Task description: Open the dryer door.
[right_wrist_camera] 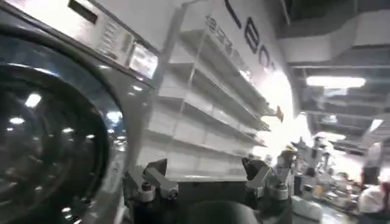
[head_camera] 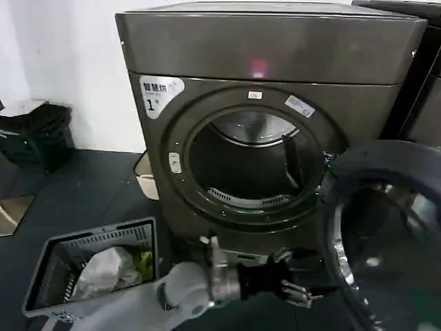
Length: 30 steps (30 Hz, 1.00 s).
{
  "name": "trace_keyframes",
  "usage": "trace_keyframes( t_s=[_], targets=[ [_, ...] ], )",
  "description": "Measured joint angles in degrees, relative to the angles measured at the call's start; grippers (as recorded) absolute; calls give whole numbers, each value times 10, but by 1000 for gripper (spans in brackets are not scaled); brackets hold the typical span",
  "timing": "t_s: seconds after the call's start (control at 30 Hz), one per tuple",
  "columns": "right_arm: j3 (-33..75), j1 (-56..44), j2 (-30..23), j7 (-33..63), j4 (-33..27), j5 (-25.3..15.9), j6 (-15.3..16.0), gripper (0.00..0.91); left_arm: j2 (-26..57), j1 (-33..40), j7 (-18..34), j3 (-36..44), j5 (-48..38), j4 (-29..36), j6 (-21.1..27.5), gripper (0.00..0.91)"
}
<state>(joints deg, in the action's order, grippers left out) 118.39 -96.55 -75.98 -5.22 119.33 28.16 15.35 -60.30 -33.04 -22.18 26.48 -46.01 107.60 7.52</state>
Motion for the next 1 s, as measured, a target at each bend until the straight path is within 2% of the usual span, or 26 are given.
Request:
trace_keyframes(
  t_s=[0.13,0.4,0.57,0.8,1.0],
  targets=[
    [15,0,-5,37,-4,0,3,907,-36,21,22,27,7,-32,-12,907],
    [65,-18,8,61,-28,8,-7,907,-110,76,26,71,4,-94,-26,907],
    [77,-25,6,61,-37,10,-26,907,-169,101,39,88,4,-142,-36,907],
    [89,-31,5,61,-40,14,-33,907,-231,106,98,92,8,-185,-46,907],
    [89,-32,5,60,-36,17,-34,907,-255,115,114,90,21,-203,-56,907]
  ],
)
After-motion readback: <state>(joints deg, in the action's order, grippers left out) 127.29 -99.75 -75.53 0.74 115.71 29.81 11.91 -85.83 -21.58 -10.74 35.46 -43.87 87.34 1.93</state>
